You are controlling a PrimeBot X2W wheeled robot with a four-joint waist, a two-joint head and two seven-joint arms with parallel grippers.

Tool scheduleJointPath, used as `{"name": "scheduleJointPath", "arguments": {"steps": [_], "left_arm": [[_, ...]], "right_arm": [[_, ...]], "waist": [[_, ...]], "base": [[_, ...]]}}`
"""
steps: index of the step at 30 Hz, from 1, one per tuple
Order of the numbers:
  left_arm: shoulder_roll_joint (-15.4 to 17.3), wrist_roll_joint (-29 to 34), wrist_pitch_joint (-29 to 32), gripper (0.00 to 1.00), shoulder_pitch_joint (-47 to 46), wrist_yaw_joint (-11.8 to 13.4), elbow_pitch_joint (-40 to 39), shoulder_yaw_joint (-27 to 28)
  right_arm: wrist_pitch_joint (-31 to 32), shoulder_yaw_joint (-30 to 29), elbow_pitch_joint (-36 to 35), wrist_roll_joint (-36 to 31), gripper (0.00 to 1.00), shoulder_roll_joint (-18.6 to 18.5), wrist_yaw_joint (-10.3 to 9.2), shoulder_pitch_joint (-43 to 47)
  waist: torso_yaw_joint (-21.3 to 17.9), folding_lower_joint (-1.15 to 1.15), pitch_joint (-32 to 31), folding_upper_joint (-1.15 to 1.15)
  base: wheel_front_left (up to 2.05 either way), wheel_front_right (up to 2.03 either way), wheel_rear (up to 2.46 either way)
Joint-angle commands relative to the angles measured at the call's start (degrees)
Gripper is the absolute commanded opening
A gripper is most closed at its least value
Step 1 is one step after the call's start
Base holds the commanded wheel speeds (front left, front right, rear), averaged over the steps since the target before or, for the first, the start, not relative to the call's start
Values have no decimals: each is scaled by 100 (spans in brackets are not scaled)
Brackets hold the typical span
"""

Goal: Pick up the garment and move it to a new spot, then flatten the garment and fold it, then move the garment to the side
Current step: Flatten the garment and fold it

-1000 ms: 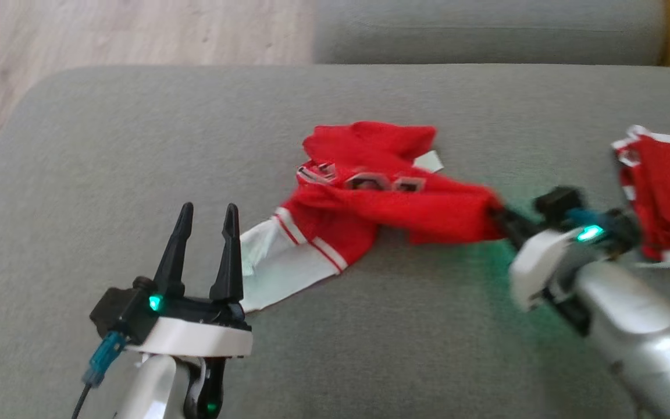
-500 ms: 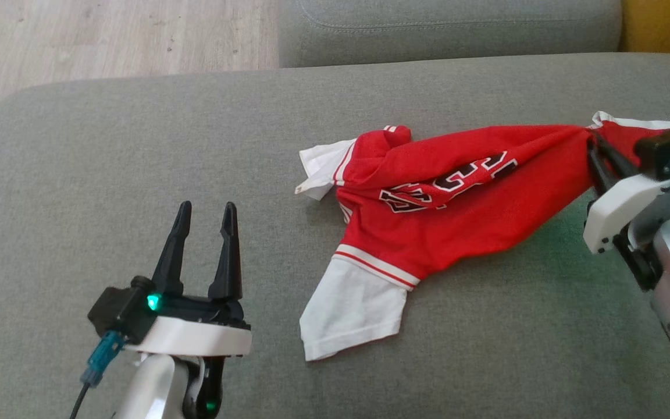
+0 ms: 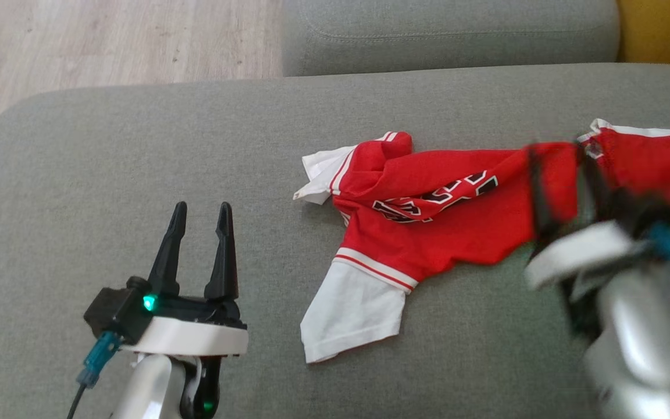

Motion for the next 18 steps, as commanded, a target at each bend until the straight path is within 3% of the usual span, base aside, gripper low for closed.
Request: {"name": "scheduleJointPath", "arguments": {"steps": [1,6,18], "left_arm": [[19,6,-54,100,-103,-26,-183,203],[19,28,-54,100,-109,-30,-196,217],[19,55,-54,100,-248,-48,-190,214]], "right_arm": [[-35,103,-266,-58,100,103,39,166],[36,90,-728,-170,100,406,39,858],[135,183,-1268,-184,100,517,39,943]], "waist": [[-14,0,0,0],[-121,0,65,0],[-355,0,142,0]], "base": [[0,0,0],[0,0,0],[0,0,0]]}}
